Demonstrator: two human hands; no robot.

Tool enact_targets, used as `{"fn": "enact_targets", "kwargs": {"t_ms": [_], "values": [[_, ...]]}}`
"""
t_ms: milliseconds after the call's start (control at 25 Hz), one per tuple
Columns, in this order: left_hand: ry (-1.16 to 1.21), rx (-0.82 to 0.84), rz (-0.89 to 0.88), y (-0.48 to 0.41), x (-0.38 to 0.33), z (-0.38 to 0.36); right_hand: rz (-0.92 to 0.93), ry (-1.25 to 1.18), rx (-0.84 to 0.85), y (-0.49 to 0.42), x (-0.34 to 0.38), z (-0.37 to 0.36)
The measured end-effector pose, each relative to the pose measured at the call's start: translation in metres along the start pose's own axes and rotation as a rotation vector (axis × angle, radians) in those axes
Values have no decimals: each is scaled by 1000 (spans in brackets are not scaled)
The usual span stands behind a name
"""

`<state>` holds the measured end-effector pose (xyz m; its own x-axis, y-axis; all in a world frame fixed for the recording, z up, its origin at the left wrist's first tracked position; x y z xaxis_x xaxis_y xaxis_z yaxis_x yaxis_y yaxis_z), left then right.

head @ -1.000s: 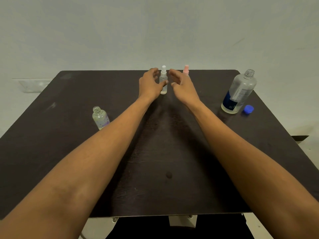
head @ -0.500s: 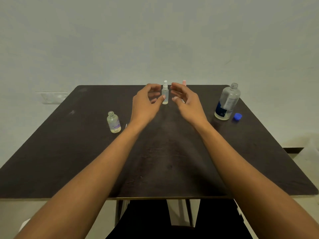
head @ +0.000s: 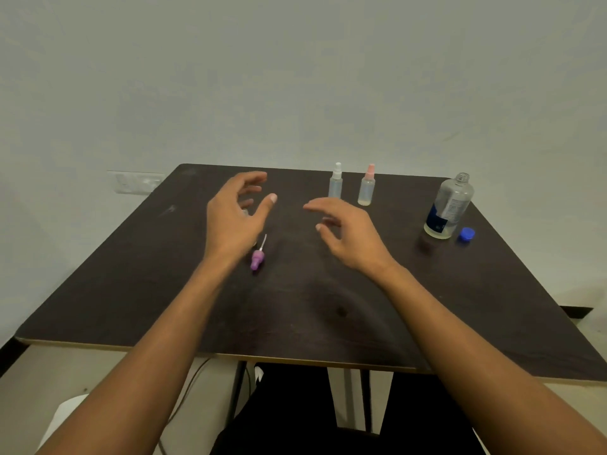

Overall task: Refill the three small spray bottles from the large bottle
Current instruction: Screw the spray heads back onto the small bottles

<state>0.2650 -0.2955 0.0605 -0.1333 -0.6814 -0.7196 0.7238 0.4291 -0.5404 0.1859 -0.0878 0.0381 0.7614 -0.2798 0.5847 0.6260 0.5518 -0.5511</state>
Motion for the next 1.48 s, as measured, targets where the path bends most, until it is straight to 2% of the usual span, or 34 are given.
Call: {"fn": "enact_targets", "kwargs": {"t_ms": [120, 280, 360, 520, 800, 1120, 1240, 1480], "values": [[-117, 41, 67, -3, 42, 9, 99, 150, 241, -7, 8, -40], [-202, 271, 224, -1, 87, -6, 163, 274, 483, -11, 18, -87], [-202, 316, 255, 0, 97, -14, 209, 299, 530, -12, 19, -103], [-191, 286, 249, -3, 103, -19, 261, 311, 549, -14, 19, -117], [-202, 222, 264, -1, 107, -20, 254, 239, 400, -15, 16, -105], [-102, 259, 168, 9, 59, -34, -4, -128, -61, -31, 26, 12], [-53, 287, 145, 18, 33, -50, -31, -262, -182, -30, 38, 52], [-12, 344, 81, 34, -5, -75, -30, -294, -225, -22, 50, 86]]}}
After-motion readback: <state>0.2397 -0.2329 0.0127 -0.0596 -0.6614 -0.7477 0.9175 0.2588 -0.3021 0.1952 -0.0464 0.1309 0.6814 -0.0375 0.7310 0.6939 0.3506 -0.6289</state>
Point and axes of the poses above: each hand's wrist, its own y-axis away from the middle knuckle, its own z-axis out of the back of the hand, x = y × z, the point moved 5 cm from there along -y, towards the middle knuckle, and after that the axes turned 8 degrees about -y, right-handed, at the moved point
